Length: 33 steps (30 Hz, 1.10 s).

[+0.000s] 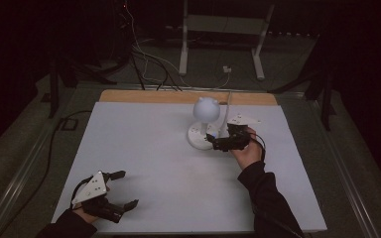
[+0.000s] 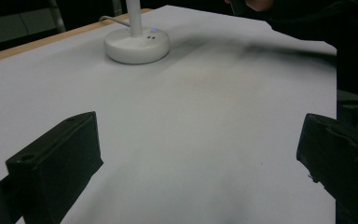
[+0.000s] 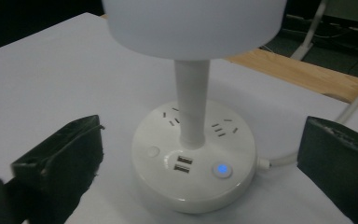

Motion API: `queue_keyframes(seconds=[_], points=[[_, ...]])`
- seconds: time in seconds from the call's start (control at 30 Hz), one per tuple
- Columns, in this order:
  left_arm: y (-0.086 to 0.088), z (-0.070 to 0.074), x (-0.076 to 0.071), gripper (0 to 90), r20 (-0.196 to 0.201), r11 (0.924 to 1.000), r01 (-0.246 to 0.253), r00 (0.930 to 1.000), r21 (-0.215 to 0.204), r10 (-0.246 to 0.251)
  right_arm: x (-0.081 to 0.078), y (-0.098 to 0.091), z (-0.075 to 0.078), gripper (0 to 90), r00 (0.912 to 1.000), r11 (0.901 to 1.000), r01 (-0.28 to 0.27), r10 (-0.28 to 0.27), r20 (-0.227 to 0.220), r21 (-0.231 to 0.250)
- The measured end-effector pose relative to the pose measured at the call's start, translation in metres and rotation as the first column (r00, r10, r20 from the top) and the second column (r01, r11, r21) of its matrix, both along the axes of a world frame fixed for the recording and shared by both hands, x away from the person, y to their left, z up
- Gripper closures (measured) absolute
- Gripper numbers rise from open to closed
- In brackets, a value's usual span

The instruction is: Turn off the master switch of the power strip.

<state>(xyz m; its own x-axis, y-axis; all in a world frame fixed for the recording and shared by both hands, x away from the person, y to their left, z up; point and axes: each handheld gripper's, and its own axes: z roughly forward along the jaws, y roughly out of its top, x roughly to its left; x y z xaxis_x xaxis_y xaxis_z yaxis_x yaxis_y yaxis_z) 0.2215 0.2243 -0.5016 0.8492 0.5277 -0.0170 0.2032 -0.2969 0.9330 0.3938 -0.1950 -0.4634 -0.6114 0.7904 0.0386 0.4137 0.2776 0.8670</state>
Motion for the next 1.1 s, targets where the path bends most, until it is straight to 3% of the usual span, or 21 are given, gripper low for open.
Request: queue_keyframes(seconds=[0.2, 0.3, 0.33, 0.7, 0.73, 0.9, 0.93, 1.1], points=[[0.000, 0.000, 0.000, 0.3, 0.000, 1.0000, 0.001, 1.0000, -0.001, -0.001, 0.004, -0.002, -0.006, 4.1, 0.9997, 0.9998, 0.020, -0.020, -0.011, 0.003], [0.000, 0.000, 0.000, 0.3, -0.002, 1.0000, 0.001, 1.0000, -0.004, -0.001, 0.005, -0.003, -0.008, 6.4, 0.9995, 0.9993, 0.033, -0.033, -0.001, -0.017], [0.000, 0.000, 0.000, 0.3, -0.003, 1.0000, 0.000, 1.0000, -0.004, 0.000, 0.005, -0.002, -0.009, 11.5, 0.9984, 0.9974, 0.057, -0.056, 0.009, -0.045], [0.000, 0.000, 0.001, 0.3, -0.003, 1.0000, 0.000, 1.0000, -0.006, 0.000, 0.010, -0.004, -0.011, 23.4, 0.9883, 0.9879, 0.152, -0.152, -0.011, -0.032], [0.000, 0.000, 0.000, 0.3, -0.006, 1.0000, -0.001, 1.0000, -0.007, 0.001, 0.011, -0.004, -0.011, 28.1, 0.9862, 0.9865, 0.161, -0.162, -0.032, -0.029], [0.000, 0.000, 0.001, 0.3, -0.004, 1.0000, 0.001, 1.0000, -0.006, -0.001, 0.009, -0.003, -0.010, 39.4, 0.9825, 0.9819, 0.182, -0.184, -0.030, -0.051], [0.000, 0.000, 0.000, 0.3, -0.004, 1.0000, 0.001, 1.0000, -0.004, -0.001, 0.009, -0.004, -0.009, 46.4, 0.9783, 0.9794, 0.199, -0.200, -0.052, -0.036], [0.000, 0.000, 0.001, 0.3, -0.006, 1.0000, -0.001, 1.0000, -0.007, 0.001, 0.008, -0.002, -0.008, 59.6, 0.9774, 0.9788, 0.199, -0.202, -0.063, -0.047]])
